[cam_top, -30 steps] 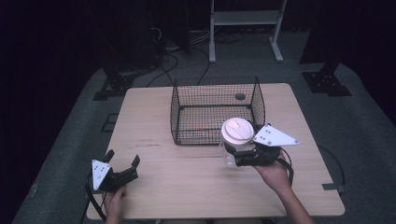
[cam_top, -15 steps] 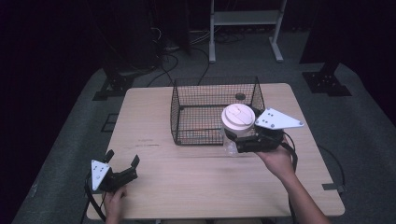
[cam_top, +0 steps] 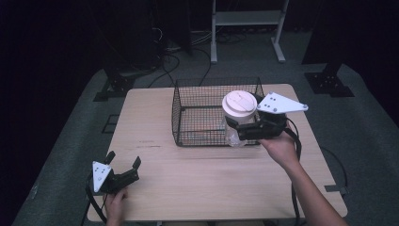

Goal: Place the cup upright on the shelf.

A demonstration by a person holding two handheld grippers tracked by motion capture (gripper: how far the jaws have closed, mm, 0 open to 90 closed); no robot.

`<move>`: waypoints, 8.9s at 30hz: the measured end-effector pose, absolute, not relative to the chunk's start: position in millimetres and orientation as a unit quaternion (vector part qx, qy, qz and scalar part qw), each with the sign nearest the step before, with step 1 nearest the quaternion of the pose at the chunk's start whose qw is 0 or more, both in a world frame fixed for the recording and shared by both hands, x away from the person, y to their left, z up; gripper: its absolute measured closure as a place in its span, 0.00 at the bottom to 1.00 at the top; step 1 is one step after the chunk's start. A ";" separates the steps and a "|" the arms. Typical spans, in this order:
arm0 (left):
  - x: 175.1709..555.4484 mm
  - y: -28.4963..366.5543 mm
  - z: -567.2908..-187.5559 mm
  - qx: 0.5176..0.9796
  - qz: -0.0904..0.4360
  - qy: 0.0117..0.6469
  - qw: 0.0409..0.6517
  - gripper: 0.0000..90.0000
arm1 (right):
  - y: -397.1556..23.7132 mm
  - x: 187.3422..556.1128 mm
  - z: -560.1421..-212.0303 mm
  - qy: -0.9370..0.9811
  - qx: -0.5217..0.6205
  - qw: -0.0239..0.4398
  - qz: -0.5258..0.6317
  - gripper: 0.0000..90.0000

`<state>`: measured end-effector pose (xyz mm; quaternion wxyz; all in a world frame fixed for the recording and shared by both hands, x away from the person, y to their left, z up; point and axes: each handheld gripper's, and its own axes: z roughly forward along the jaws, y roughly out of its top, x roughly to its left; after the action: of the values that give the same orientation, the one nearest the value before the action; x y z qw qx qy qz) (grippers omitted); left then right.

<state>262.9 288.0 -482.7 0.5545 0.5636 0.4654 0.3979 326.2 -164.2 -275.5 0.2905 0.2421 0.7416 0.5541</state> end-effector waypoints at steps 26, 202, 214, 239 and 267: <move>262.7 289.6 -482.8 0.559 0.395 0.470 0.558 0.00 | -137.0 369.3 -237.6 0.739 0.231 0.302 0.555 0.05; 261.6 290.3 -483.1 0.559 0.394 0.467 0.561 0.00 | -133.4 449.5 -322.1 0.729 0.273 0.287 0.558 0.02; 261.9 289.6 -483.0 0.560 0.396 0.466 0.559 0.00 | -147.8 432.4 -312.9 0.731 0.266 0.287 0.559 0.02; 262.3 288.5 -483.0 0.561 0.398 0.465 0.557 0.00 | -177.6 401.6 -320.9 0.732 0.266 0.286 0.558 0.02; 262.2 287.7 -482.9 0.564 0.400 0.463 0.554 0.00 | -200.0 375.4 -338.2 0.741 0.268 0.284 0.547 0.02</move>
<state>262.2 287.7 -482.9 0.5539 0.5643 0.4631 0.4004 375.4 -200.0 -338.2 0.2844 0.2677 0.7406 0.5468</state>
